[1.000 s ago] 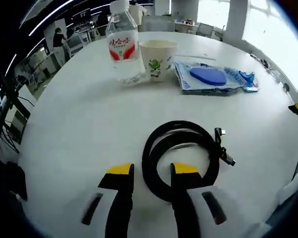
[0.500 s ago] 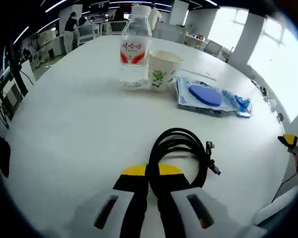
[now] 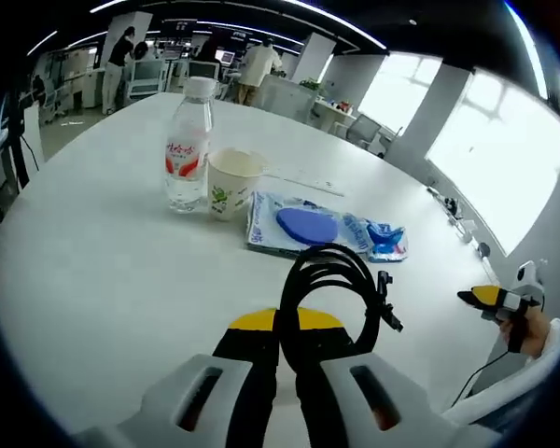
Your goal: Arrange the tabletop items into an orderly group along one side of the table until the central work area is clear of visible clutter.
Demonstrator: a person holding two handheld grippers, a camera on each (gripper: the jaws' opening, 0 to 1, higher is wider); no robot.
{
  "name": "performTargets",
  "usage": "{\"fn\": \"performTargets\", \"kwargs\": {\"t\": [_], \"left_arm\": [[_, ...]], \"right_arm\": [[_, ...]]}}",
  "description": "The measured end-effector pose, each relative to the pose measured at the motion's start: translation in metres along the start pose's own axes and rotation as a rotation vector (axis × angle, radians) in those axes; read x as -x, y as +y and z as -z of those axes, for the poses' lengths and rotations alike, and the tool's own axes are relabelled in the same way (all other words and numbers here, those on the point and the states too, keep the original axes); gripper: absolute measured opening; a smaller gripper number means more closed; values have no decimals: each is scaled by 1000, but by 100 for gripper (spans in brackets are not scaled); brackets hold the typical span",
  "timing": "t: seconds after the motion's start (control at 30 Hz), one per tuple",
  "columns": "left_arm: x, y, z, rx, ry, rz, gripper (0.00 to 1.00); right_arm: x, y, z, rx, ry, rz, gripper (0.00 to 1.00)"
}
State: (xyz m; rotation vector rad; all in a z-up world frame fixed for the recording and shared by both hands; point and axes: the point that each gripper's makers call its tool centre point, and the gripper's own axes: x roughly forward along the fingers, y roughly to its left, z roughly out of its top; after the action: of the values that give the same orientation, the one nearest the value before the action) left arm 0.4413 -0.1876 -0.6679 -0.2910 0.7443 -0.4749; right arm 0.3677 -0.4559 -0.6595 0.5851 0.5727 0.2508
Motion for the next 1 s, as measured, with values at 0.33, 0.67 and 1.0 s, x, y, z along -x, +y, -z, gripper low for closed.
{"fn": "performTargets", "kwargs": {"t": [0.33, 0.67, 1.0], "left_arm": [[12, -44, 4, -36, 2, 75, 2], [20, -86, 13, -91, 19, 149, 2], [29, -109, 31, -143, 41, 183, 3]], "right_arm": [[-6, 45, 14, 7, 31, -122, 53], [-10, 85, 34, 19, 89, -217, 55], [-15, 119, 57, -18, 161, -324, 33]]}}
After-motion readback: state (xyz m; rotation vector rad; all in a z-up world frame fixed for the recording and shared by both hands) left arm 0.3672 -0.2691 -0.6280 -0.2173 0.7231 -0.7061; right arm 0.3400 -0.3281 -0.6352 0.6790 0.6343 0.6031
